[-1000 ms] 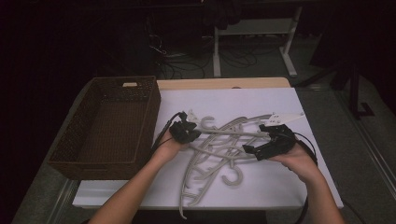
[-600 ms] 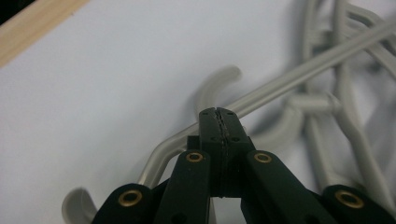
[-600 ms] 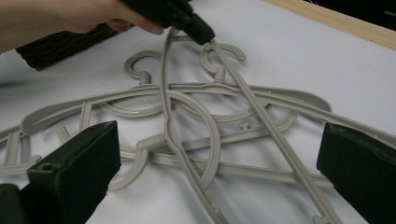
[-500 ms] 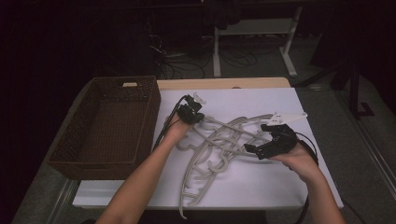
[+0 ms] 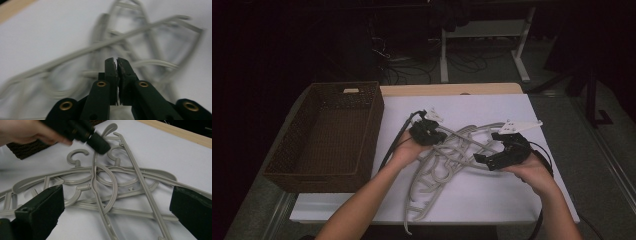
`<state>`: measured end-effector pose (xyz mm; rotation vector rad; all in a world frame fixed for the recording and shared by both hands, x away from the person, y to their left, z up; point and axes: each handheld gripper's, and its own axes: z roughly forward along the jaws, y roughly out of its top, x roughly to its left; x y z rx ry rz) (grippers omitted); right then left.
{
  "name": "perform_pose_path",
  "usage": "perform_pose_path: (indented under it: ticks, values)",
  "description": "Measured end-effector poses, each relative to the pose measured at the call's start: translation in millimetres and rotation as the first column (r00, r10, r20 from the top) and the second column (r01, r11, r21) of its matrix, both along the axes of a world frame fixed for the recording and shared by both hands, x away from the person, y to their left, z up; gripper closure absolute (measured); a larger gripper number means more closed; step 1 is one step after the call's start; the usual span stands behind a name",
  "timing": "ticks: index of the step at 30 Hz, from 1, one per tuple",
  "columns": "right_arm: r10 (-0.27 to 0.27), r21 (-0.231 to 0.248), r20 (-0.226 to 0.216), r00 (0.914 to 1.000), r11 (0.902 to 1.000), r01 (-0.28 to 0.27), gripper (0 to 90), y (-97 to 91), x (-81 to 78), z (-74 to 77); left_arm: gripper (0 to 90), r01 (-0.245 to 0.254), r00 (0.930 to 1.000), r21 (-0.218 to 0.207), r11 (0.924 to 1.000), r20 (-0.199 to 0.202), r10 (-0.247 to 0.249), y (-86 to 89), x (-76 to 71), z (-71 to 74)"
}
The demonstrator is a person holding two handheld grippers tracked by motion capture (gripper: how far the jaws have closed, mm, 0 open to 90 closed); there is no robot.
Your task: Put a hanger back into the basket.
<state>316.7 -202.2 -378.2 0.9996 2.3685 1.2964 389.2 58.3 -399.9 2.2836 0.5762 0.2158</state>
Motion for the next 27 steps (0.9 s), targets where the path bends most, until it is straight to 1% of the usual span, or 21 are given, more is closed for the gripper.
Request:
perform_pose_path:
  ticks: [4, 5, 7, 8, 9, 11, 14, 15, 16, 17, 18, 20, 21, 22, 23, 27]
  values:
    - [-0.003, 0.004, 0.001, 1.0000, 1.0000, 0.003, 0.0, -1.9, -0.1, 0.5, 90.0, 0.057, 0.9979, 0.019, 0.9982, -0.030, -0.057, -17.1, -19.0, -10.2]
    - [-0.006, 0.005, 0.000, 1.0000, 1.0000, 0.006, 0.0, -2.9, -0.3, 0.9, 90.0, 0.070, 0.9968, 0.020, 0.9973, -0.040, -0.069, -19.8, -22.5, -12.4]
    - [-0.010, 0.009, 0.005, 0.9999, 0.9999, 0.010, 0.0, -4.8, -0.3, 1.8, 90.0, 0.091, 0.9939, 0.007, 0.9958, -0.062, -0.091, -24.7, -30.6, -16.0]
    - [-0.011, 0.011, 0.007, 0.9999, 0.9999, 0.011, 0.0, -5.7, -0.3, 2.2, 90.0, 0.103, 0.9924, 0.010, 0.9946, -0.067, -0.103, -26.9, -35.0, -17.6]
    - [-0.014, 0.012, 0.007, 0.9999, 0.9998, 0.014, 0.0, -6.4, -0.3, 2.4, 90.0, 0.114, 0.9909, 0.018, 0.9933, -0.075, -0.112, -29.2, -39.5, -19.5]
    - [-0.016, 0.013, 0.007, 0.9998, 0.9998, 0.016, 0.0, -7.6, -0.1, 2.7, 90.0, 0.139, 0.9877, 0.054, 0.9888, -0.079, -0.135, -32.6, -46.5, -24.2]
    - [-0.018, 0.013, 0.007, 0.9998, 0.9998, 0.018, 0.0, -7.9, -0.1, 2.6, 90.0, 0.131, 0.9900, 0.107, 0.9856, -0.066, -0.125, -34.6, -51.8, -32.0]
    - [-0.016, 0.012, 0.008, 0.9998, 0.9998, 0.016, 0.0, -7.8, -0.1, 2.6, 90.0, 0.126, 0.9907, 0.116, 0.9852, -0.065, -0.119, -34.1, -52.2, -34.1]
    - [-0.016, 0.012, 0.008, 0.9998, 0.9998, 0.016, 0.0, -7.6, -0.2, 2.7, 90.0, 0.123, 0.9905, 0.105, 0.9868, -0.074, -0.116, -33.0, -52.5, -35.5]
    - [-0.017, 0.011, 0.009, 0.9998, 0.9998, 0.017, 0.0, -7.5, -0.4, 2.8, 90.0, 0.124, 0.9902, 0.103, 0.9869, -0.077, -0.117, -31.5, -52.8, -35.6]
    - [-0.017, 0.011, 0.008, 0.9998, 0.9998, 0.017, 0.0, -7.4, -0.4, 2.9, 90.0, 0.129, 0.9900, 0.111, 0.9855, -0.073, -0.121, -29.8, -53.2, -34.5]
    - [-0.017, 0.011, 0.009, 0.9998, 0.9998, 0.017, 0.0, -7.4, -0.4, 3.1, 90.0, 0.119, 0.9917, 0.122, 0.9853, -0.063, -0.112, -26.7, -54.7, -32.6]
    - [-0.018, 0.011, 0.008, 0.9998, 0.9998, 0.018, 0.0, -7.5, -0.3, 3.0, 90.0, 0.117, 0.9923, 0.135, 0.9839, -0.057, -0.110, -24.1, -54.6, -31.3]
    - [-0.018, 0.011, 0.009, 0.9998, 0.9998, 0.018, 0.0, -7.6, -0.2, 3.0, 90.0, 0.107, 0.9932, 0.133, 0.9853, -0.059, -0.100, -21.5, -54.5, -30.8]
    - [-0.018, 0.011, 0.009, 0.9998, 0.9998, 0.018, 0.0, -7.7, -0.2, 2.9, 90.0, 0.102, 0.9936, 0.139, 0.9850, -0.061, -0.095, -18.3, -53.9, -30.2]
    - [-0.019, 0.011, 0.009, 0.9998, 0.9998, 0.019, 0.0, -7.9, -0.1, 3.1, 90.0, 0.083, 0.9956, 0.167, 0.9824, -0.056, -0.075, -4.7, -51.6, -30.3]
